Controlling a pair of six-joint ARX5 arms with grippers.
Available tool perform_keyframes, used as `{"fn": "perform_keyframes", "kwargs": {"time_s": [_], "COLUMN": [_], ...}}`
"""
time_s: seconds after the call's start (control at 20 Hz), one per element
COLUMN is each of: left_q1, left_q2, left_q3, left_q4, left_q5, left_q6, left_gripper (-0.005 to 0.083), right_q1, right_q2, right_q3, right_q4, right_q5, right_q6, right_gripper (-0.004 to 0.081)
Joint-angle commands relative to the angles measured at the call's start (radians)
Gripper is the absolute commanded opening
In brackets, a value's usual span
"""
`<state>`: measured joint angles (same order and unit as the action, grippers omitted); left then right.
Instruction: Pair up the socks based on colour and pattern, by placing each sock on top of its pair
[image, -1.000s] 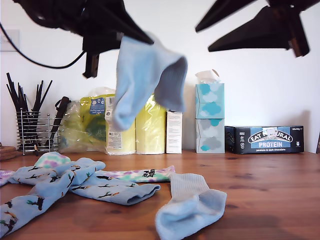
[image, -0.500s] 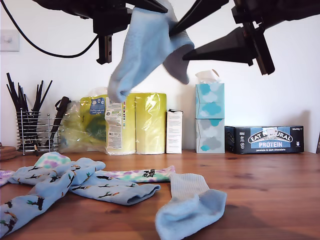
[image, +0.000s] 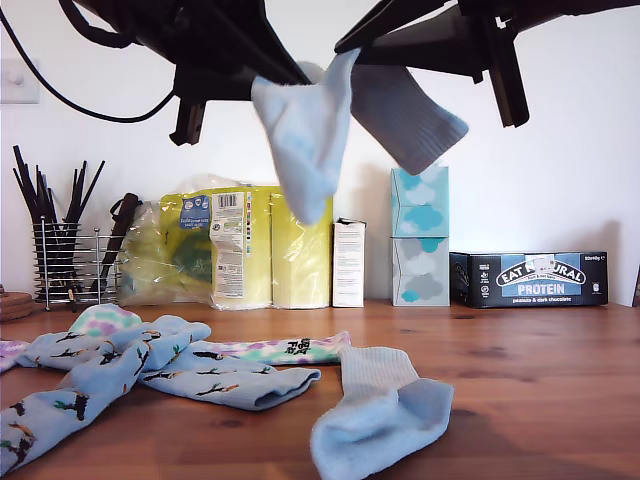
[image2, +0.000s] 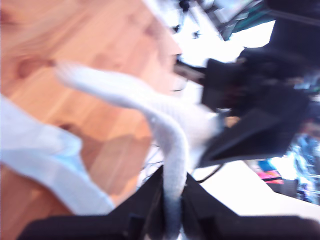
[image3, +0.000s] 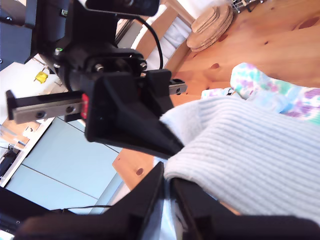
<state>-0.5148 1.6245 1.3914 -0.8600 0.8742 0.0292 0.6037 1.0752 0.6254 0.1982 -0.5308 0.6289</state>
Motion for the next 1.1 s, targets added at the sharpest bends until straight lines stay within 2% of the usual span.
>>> {"fn": "perform_keyframes", "kwargs": {"time_s": [0.0,0.05,0.1,0.25,0.45,0.55,0.65,0.8,0.95,1.05], "left_q1": [-0.002,0.000,0.006,0.029,0.062,0.084,0.111,0.131,0.147,0.146], "left_q2": [-0.010,-0.010,-0.010,-0.010,-0.010,-0.010,-0.010,-0.010,-0.010,-0.010], "left_q3": [0.006,0.006,0.006,0.006,0.006,0.006,0.006,0.006,0.006,0.006], "left_q4": [0.000,-0.003,-0.008,-0.044,-0.139,-0.174,-0.203,-0.214,-0.208,-0.206], "left_q5": [-0.032,-0.040,-0.042,-0.042,-0.059,-0.108,-0.157,-0.179,-0.179,-0.179], "left_q6": [0.005,0.004,0.004,0.006,0.069,0.086,0.105,0.128,0.129,0.129], "left_gripper": [0.0182,0.0297,0.0367,0.0376,0.0373,0.0331,0.0252,0.0139,0.0138,0.0138], "right_q1": [-0.011,-0.018,-0.018,-0.021,-0.030,-0.030,-0.030,-0.030,-0.017,-0.011], "right_q2": [-0.007,-0.006,-0.006,-0.006,-0.005,-0.005,-0.002,0.025,0.035,0.045], "right_q3": [0.011,0.011,0.011,0.011,0.011,0.011,0.011,0.011,0.011,0.011], "right_q4": [-0.054,-0.103,-0.146,-0.204,-0.244,-0.255,-0.260,-0.286,-0.292,-0.289], "right_q5": [-0.006,-0.002,0.010,0.068,0.069,0.066,0.079,0.077,0.031,0.057], "right_q6": [-0.011,-0.035,-0.061,-0.112,-0.113,-0.115,-0.150,-0.146,-0.132,-0.152], "right_gripper": [-0.0013,-0.0013,-0.0013,-0.0013,-0.0013,-0.0013,-0.0013,-0.0013,-0.0013,-0.0013]}}
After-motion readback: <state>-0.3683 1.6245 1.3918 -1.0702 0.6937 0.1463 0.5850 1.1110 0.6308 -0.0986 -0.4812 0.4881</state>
